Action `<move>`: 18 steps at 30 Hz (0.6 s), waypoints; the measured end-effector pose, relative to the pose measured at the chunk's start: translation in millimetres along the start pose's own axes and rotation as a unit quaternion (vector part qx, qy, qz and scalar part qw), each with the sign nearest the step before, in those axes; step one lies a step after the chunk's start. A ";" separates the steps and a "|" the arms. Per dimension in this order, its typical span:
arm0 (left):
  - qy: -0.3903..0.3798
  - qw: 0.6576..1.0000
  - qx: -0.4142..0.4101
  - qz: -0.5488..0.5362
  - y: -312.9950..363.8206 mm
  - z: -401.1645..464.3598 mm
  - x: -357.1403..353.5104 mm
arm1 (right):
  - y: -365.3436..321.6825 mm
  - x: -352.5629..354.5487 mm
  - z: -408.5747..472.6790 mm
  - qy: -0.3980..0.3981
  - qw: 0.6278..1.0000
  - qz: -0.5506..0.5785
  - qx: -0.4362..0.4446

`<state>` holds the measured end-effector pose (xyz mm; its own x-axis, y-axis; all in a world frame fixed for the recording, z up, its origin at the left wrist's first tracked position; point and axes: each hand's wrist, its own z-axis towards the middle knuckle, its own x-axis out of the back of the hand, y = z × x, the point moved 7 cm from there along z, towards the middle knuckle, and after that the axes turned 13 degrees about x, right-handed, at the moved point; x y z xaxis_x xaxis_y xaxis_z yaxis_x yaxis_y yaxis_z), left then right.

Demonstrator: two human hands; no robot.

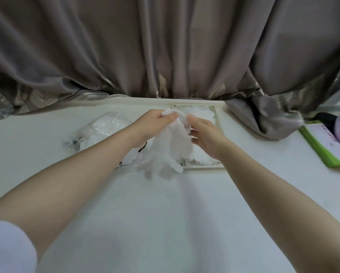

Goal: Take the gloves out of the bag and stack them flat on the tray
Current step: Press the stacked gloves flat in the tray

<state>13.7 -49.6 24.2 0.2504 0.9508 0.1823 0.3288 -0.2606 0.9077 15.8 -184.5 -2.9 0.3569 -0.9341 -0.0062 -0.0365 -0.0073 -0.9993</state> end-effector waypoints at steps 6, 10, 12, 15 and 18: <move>0.009 0.999 0.007 0.040 13.1 -0.6 -11.8 | -19.1 34.3 -7.4 -0.006 0.997 -0.068 0.030; -0.005 1.000 0.020 0.008 13.5 -0.5 -16.9 | -22.9 52.2 -12.0 -0.019 0.999 0.024 0.026; 0.036 0.999 0.015 0.028 16.0 0.4 -21.1 | -26.8 62.2 -16.2 -0.028 0.995 0.089 0.038; 0.133 0.991 -0.001 0.033 23.7 0.4 -23.7 | -28.9 71.2 -19.0 -0.008 0.989 0.140 0.043; 0.117 0.993 -0.009 -0.027 38.8 -3.3 -54.8 | -25.5 80.0 -19.3 0.000 0.986 0.161 0.033</move>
<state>9.7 -111.2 50.7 0.0141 0.9768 0.2136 0.3191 -0.2069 0.9249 27.2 -265.9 22.8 0.3362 -0.8845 -0.3234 -0.0862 0.3130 -0.9458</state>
